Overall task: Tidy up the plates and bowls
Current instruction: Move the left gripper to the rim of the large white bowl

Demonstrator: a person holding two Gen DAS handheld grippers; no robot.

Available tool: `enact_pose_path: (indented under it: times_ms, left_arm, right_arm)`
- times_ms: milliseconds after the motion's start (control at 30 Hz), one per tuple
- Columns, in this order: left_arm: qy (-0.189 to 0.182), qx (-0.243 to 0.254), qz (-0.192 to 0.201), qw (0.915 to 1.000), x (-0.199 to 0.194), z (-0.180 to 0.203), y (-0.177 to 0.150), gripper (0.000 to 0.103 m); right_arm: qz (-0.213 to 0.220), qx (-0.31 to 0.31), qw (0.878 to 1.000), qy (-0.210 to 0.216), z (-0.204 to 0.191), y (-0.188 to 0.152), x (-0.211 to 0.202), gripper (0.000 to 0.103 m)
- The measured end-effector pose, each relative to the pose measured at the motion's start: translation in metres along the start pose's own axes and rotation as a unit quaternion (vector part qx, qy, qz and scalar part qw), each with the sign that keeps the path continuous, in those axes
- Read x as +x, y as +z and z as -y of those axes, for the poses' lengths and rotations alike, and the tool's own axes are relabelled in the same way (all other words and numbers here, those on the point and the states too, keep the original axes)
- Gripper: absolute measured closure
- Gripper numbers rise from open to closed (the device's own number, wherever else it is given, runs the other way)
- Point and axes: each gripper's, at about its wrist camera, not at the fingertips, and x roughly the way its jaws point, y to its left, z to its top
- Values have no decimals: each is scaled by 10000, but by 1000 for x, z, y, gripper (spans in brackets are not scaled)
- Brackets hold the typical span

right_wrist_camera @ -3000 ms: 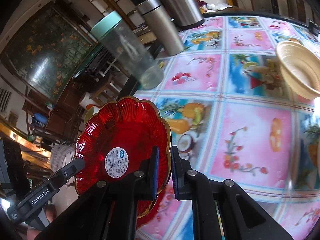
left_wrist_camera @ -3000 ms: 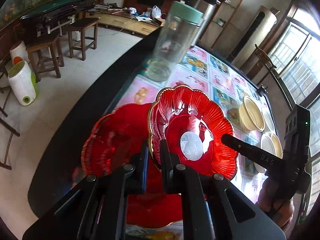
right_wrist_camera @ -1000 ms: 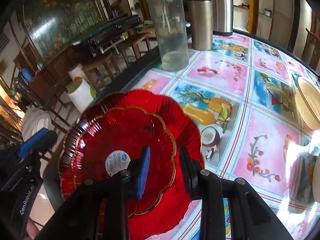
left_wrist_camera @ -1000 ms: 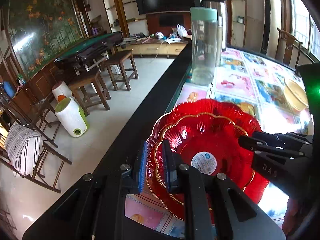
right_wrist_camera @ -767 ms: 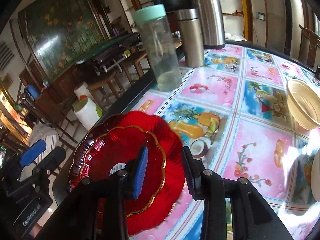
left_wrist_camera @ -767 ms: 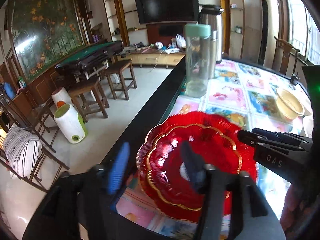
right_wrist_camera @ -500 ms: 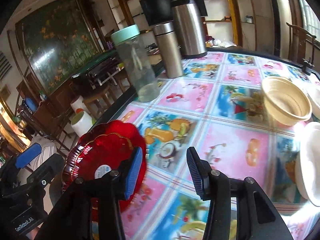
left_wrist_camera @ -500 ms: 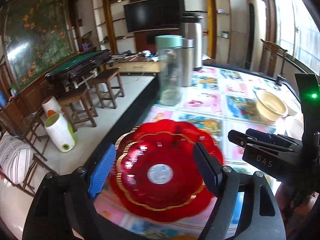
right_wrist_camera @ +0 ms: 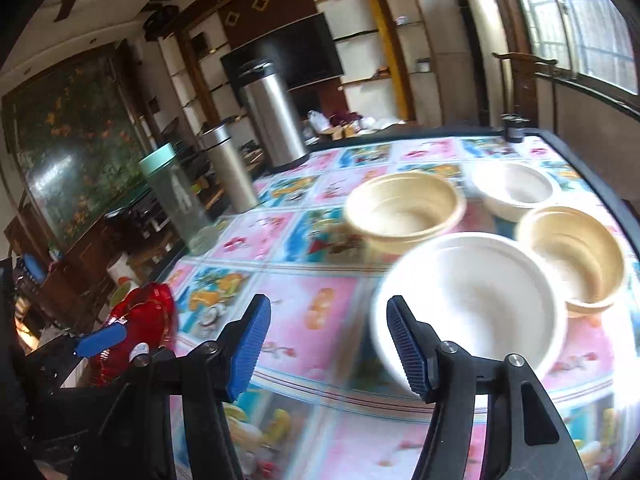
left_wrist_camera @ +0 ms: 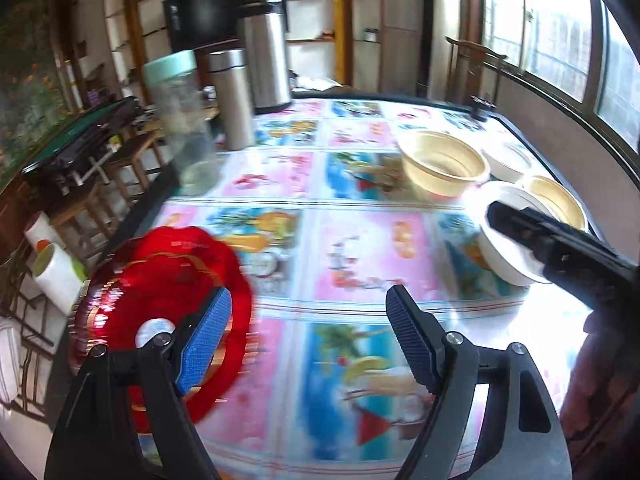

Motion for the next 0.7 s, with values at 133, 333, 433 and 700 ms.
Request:
enact_pose_path:
  times_ms: [133,333,433,700]
  left_arm:
    - [-234,122,-134,9996,7,27,2,23]
    - [-480,303,-355,9978,22,66,6,23]
    - [-510,370,-355,9974,26,80,11,23]
    - [-627,471,-391,9962,37,102,29,23]
  right_arm:
    - [179,210,9990,-345,43,1,-24,37]
    - [202,772,9950,-594,108,2,-42,35]
    - [179,1005,9929,-607,130,3,-45,35]
    - [38,1601,9868,-237,165,-5,-37,35]
